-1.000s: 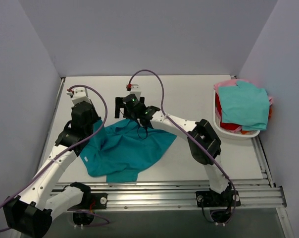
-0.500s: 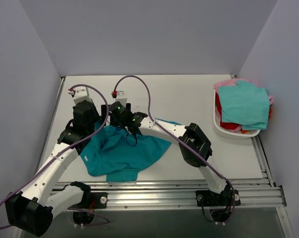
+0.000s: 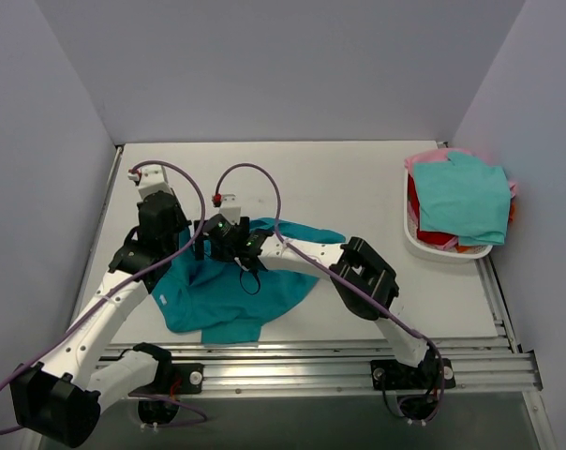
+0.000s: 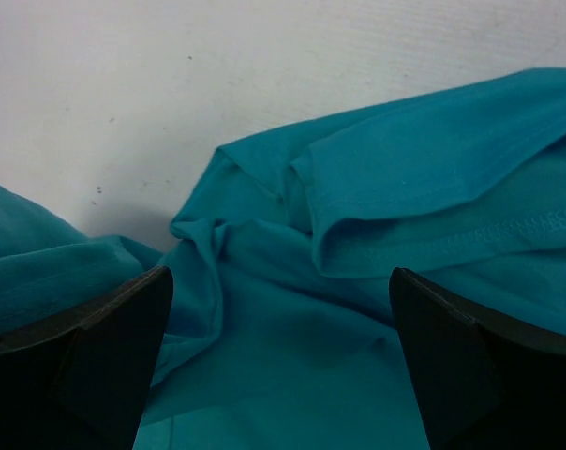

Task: Fold and stack the t-shirts
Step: Flatten out the tshirt

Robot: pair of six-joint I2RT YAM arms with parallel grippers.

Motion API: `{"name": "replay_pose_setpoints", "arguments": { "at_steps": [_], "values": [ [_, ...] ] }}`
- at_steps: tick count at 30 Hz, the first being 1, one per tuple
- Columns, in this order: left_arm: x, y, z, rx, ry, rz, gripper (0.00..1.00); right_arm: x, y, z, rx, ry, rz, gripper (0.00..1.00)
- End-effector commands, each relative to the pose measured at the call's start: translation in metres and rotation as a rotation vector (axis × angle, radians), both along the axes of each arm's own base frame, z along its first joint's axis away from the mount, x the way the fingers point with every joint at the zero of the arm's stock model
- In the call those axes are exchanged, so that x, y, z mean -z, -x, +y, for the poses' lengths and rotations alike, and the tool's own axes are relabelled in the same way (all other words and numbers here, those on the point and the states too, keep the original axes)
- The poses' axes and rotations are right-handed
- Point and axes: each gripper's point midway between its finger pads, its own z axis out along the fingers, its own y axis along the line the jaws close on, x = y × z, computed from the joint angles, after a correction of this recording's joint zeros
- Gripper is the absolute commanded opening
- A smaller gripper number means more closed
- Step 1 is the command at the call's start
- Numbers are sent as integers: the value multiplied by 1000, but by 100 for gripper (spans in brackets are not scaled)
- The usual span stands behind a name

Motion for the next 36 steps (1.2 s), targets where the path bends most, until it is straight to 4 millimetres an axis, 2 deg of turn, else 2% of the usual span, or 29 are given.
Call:
{"name": "replay_pose_setpoints", "arguments": {
  "at_steps": [1,4,9,16,19,24,27,28,31,36],
  "values": [
    [-15,1,5,-21,28,-59,2,5,-8,-14,66,16,-8,95],
    [-17,2,5,-21,28,-61,2,13,-11,-19,78,17,3,94],
    [-17,2,5,-19,31,-63,2,22,-15,-16,75,15,12,93],
    [-15,2,5,-21,29,-60,2,22,-23,0,63,-11,16,93],
    [-15,2,5,-21,29,-63,2,25,-23,7,50,-14,23,90],
    [-13,0,5,-21,26,-58,2,11,-29,18,40,-34,4,75],
    [-11,-1,6,-22,25,-55,2,3,-30,19,37,-40,-8,56],
    [-9,-1,5,-21,24,-50,2,3,-31,18,37,-35,-11,42],
    [-9,-1,5,-19,25,-52,2,1,-32,17,38,-26,-16,25],
    [-10,1,6,-20,27,-56,2,8,-35,13,42,-15,-3,18]
  ]
}}
